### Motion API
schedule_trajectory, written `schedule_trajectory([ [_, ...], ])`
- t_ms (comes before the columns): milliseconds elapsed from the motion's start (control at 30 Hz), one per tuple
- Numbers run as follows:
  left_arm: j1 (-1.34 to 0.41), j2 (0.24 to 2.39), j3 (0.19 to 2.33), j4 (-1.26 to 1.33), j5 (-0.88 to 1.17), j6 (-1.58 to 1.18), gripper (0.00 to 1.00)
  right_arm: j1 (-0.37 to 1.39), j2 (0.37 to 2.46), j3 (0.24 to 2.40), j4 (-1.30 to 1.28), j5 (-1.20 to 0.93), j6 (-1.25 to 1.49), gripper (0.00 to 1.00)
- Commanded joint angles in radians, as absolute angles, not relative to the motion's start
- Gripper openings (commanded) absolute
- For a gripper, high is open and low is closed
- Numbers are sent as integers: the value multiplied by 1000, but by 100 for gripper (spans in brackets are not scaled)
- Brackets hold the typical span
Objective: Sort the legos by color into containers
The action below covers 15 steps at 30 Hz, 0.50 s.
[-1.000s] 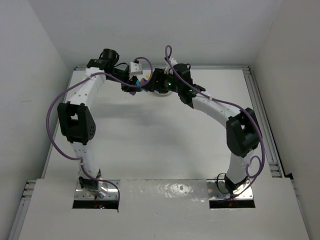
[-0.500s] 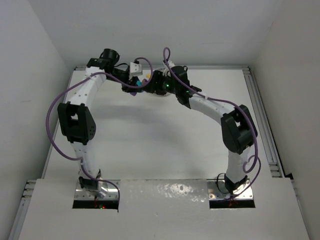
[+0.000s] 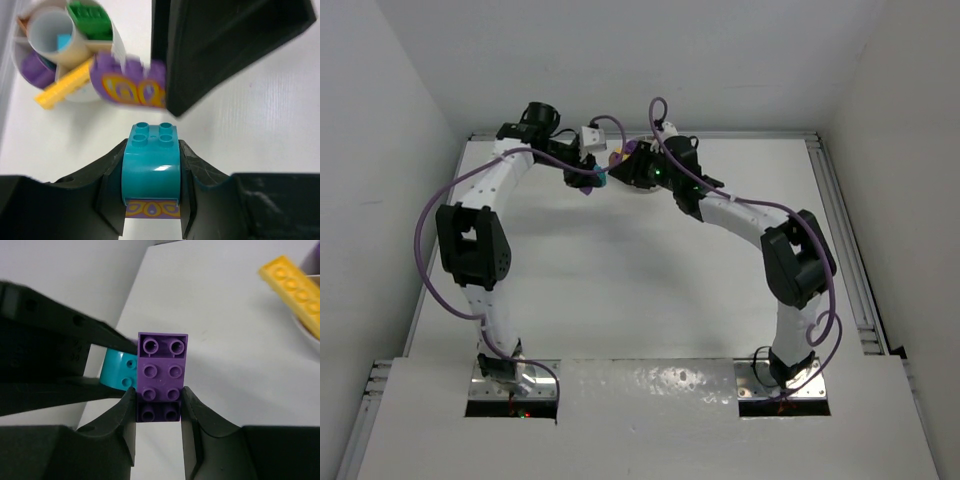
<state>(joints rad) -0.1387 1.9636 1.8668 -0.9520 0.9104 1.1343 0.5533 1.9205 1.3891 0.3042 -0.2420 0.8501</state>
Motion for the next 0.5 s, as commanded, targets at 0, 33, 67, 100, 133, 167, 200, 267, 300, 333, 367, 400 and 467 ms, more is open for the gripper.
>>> schedule_trajectory([
  [0, -137, 1928, 1789, -872, 830, 1025, 0, 522, 1847, 1362, 361, -100, 808, 0],
  [33, -135, 1928, 1767, -804, 801, 949, 0, 514, 1842, 1361, 356, -86, 807, 0],
  [67, -133, 1934, 1747, -763, 732, 902, 0, 508, 1836, 1361, 347, -74, 798, 0],
  [100, -135, 1939, 1711, -724, 695, 861, 0, 502, 1833, 1361, 342, -61, 792, 0],
  [133, -135, 1947, 1695, -653, 666, 788, 0, 493, 1833, 1362, 333, -37, 782, 0],
  [167, -137, 1960, 1681, -622, 605, 757, 0, 486, 1832, 1365, 324, -25, 773, 0],
  [200, -137, 1970, 1660, -559, 577, 724, 0, 482, 1835, 1377, 298, -12, 749, 0],
  [267, -138, 2005, 1640, -499, 477, 617, 0, 477, 1842, 1396, 255, 32, 721, 0],
  [300, -138, 2023, 1641, -464, 445, 589, 0, 474, 1845, 1399, 246, 50, 715, 0],
  [333, -138, 2064, 1647, -457, 393, 554, 0, 472, 1851, 1404, 236, 79, 713, 0],
  [367, -138, 2086, 1666, -454, 371, 539, 0, 468, 1856, 1411, 221, 92, 715, 0],
  [400, -138, 2103, 1673, -446, 333, 500, 0, 468, 1868, 1417, 213, 104, 713, 0],
  [467, -138, 2150, 1684, -433, 307, 477, 0, 466, 1882, 1434, 201, 120, 703, 0],
])
